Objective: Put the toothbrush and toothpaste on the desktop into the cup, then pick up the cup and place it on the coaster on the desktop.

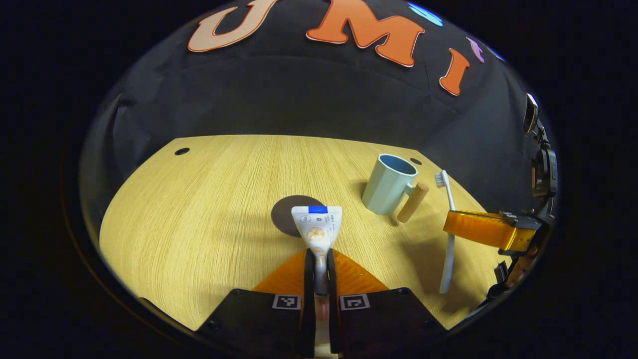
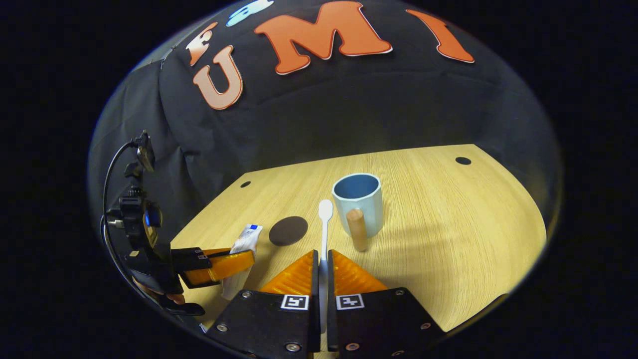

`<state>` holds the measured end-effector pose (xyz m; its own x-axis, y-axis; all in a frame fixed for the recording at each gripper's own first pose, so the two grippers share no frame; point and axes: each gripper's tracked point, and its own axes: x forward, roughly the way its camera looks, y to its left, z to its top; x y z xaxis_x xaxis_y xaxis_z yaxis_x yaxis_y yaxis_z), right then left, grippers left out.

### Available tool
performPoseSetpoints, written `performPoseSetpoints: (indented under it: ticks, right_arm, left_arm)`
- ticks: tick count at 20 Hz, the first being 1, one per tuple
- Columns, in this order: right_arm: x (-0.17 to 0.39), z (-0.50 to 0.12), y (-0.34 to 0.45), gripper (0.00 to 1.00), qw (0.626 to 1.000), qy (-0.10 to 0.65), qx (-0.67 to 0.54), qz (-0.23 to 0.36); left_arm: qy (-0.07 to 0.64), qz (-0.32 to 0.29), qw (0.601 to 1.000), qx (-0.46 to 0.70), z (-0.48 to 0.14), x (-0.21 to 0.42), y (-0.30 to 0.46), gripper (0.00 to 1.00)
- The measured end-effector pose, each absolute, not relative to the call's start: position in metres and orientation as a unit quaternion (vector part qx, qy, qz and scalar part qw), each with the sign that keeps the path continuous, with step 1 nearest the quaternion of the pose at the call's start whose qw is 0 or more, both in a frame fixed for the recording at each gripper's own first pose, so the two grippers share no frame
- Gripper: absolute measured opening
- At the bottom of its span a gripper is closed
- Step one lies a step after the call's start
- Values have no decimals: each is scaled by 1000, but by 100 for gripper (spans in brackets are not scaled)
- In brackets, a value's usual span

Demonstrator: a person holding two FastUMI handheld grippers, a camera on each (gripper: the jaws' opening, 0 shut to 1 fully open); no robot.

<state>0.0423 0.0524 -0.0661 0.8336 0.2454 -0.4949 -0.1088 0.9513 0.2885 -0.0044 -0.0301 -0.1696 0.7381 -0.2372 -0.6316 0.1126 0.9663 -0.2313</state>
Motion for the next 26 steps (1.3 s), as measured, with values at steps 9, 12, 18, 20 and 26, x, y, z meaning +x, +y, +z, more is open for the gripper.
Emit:
performPoseSetpoints:
  ticks: [9, 12, 18, 20, 26]
  right_arm:
    - [88, -18, 41, 6, 964, 198, 148, 98]
    - [106, -6, 35, 6, 967, 175, 159, 97]
    - [134, 26, 30, 5, 977, 122, 146, 102]
    - [144, 33, 28, 5, 979, 108, 141, 100]
    - [174, 52, 15, 5, 981, 52, 157, 98]
  left_arm:
    - [312, -100, 940, -99, -156, -4, -27, 14]
    - [299, -92, 945, -96, -158, -4, -26, 14]
    - [282, -80, 952, -89, -165, -2, -26, 14]
    - [281, -74, 953, -88, -166, -2, -28, 14]
    - [263, -63, 959, -82, -161, -4, -28, 14]
